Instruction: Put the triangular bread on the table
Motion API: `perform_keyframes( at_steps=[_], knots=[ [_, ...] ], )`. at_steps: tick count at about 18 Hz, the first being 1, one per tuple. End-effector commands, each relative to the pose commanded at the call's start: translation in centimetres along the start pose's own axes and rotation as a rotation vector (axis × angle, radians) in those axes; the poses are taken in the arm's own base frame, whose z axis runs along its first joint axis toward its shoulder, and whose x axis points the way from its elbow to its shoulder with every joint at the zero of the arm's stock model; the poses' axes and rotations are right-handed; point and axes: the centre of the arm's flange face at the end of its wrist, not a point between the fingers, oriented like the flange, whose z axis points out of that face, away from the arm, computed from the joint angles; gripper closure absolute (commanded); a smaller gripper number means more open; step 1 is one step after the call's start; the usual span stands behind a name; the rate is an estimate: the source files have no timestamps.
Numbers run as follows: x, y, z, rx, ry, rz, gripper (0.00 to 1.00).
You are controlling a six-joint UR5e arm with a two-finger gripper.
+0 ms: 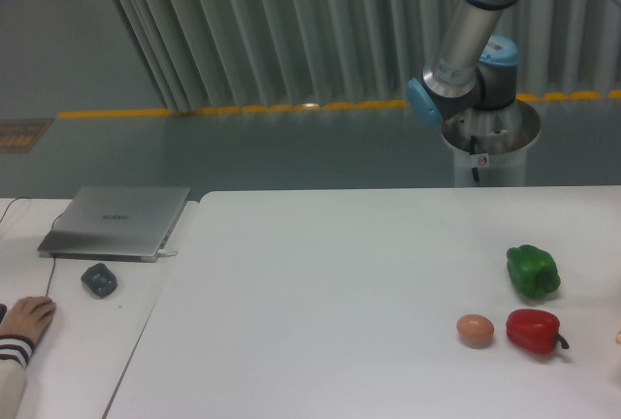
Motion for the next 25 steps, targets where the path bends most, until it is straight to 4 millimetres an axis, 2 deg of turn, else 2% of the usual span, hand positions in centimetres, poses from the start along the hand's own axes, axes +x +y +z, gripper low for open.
perform_keyframes(
  at_steps=[9, 10, 22, 25],
  knots=[
    [-0.1, 0.0, 0.0, -0.03, 0.001, -0.006, 0.12],
    [0.0, -0.1, 0.2, -0.03, 0.004, -0.007, 0.18],
    [0.1, -1.3, 1.2, -0.027, 0.013, -0.03, 0.19],
    [0.1, -1.3, 1.2, -0.027, 0.013, -0.039, 0.39]
  ],
)
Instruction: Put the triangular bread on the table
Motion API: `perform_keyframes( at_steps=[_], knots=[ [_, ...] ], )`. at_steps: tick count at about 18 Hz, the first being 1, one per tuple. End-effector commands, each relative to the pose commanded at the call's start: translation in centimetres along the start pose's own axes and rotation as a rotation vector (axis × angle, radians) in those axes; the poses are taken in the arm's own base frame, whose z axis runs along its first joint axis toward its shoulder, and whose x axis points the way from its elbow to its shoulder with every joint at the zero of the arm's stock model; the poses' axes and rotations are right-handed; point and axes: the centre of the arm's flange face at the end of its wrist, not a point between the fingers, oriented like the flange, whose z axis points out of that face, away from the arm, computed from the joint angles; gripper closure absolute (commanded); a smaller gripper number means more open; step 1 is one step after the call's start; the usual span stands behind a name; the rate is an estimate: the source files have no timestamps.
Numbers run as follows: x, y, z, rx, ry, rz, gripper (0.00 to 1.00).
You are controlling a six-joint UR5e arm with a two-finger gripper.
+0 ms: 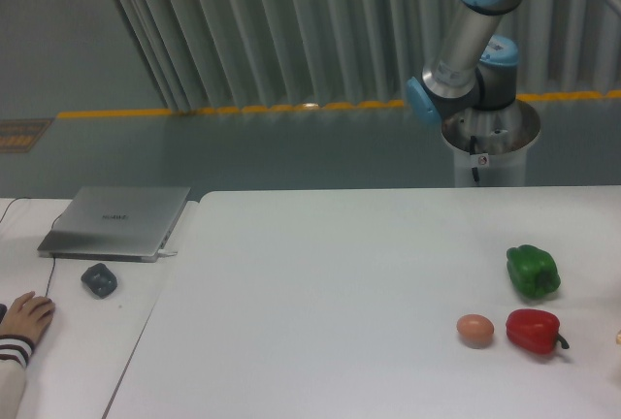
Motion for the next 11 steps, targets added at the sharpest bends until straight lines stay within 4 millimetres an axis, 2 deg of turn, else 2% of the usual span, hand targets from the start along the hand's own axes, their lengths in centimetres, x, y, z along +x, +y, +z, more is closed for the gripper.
perform_keyframes(
  at_steps=[1, 3, 4, 6, 11],
  knots=[
    [-0.04, 0.0, -0.07, 0.0, -0.002, -0.005, 0.49],
    [-0.09, 0.01, -0.13, 0.0, -0.003, -0.013, 0.57],
    [-0.04, -0.08, -0.23, 0.0, -0.003, -0.019, 0.67],
    [0.04, -0.48, -0.27, -0.001, -0.004, -0.046, 0.79],
    [-0.22, -0.6, -0.89, -0.004, -0.013, -0.064, 0.87]
  ],
)
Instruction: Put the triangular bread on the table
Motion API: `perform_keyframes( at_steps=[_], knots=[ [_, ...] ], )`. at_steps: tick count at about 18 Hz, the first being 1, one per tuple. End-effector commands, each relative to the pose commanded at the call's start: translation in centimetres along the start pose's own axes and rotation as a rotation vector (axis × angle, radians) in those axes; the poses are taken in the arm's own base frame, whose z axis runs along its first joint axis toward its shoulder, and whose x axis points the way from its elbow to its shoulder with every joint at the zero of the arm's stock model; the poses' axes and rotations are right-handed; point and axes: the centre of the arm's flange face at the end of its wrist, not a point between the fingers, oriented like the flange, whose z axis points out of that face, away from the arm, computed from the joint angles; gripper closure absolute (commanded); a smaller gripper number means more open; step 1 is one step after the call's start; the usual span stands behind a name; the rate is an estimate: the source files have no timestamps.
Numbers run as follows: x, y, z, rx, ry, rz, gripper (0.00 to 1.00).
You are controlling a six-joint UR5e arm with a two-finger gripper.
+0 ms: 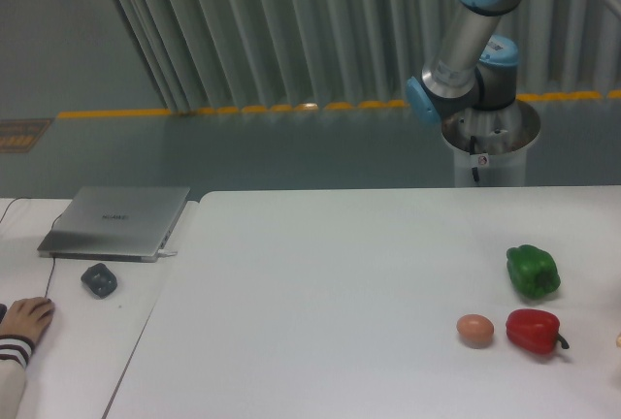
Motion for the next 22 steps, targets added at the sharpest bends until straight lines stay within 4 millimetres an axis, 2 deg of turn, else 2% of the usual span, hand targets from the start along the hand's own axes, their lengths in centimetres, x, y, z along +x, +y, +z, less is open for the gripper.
perform_keyframes(
  at_steps=[2, 7, 10, 13, 16, 18, 22],
  knots=[
    [-0.3, 0.0, -0.7, 0.0, -0.003, -0.006, 0.92],
    [-0.8, 0.7, -3.0, 0.058, 0.043, -0.027, 0.91],
    [-1.7, 0.9, -6.5, 0.163, 0.071, -0.124, 0.91],
    [-1.3, 0.1, -9.3, 0.233, 0.086, -0.184, 0.91],
    [-0.3, -1.9, -11.0, 0.261, 0.088, -0.254, 0.91],
    [0.3, -3.5, -12.3, 0.347, 0.109, -0.32, 0.91],
    [2.6, -8.5, -13.4, 0.362, 0.135, -0.377, 0.87]
  ],
)
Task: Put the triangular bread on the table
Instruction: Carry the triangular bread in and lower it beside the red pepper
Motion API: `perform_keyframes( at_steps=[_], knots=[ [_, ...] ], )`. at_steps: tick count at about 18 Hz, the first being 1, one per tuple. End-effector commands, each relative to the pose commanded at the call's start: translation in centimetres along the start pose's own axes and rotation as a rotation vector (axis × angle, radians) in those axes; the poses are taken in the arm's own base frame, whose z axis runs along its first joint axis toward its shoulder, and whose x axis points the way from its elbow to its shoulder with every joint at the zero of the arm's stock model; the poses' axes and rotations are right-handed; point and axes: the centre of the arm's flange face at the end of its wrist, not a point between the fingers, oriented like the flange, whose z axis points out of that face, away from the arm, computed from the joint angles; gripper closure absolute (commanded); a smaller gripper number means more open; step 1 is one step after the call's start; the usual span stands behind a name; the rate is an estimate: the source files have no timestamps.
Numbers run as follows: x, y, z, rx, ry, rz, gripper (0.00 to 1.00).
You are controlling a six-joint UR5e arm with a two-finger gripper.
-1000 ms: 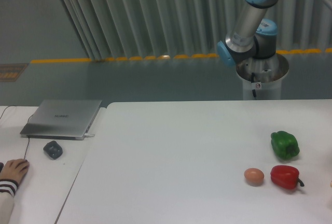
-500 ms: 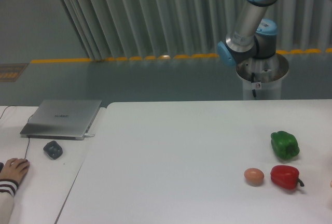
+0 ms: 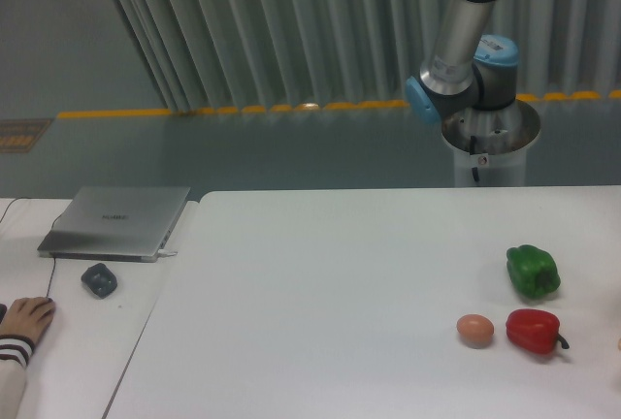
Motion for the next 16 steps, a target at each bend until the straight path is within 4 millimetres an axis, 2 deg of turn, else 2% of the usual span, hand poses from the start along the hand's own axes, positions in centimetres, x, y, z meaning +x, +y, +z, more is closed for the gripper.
perform_keyframes(
  at_steps=[3, 5, 8, 10, 13, 16],
  knots=[
    [2.3, -2.5, 1.1, 0.011, 0.001, -0.037, 0.87],
    [3.7, -3.8, 2.5, 0.025, -0.011, -0.057, 0.87],
    [6.2, -7.2, 4.7, 0.077, -0.048, -0.127, 0.87],
    [7.6, -8.4, 6.0, 0.08, -0.043, -0.144, 0.87],
    [8.2, -8.7, 7.1, 0.069, -0.077, -0.166, 0.87],
    [9.3, -8.5, 9.5, 0.036, -0.054, -0.168, 0.83]
  ],
)
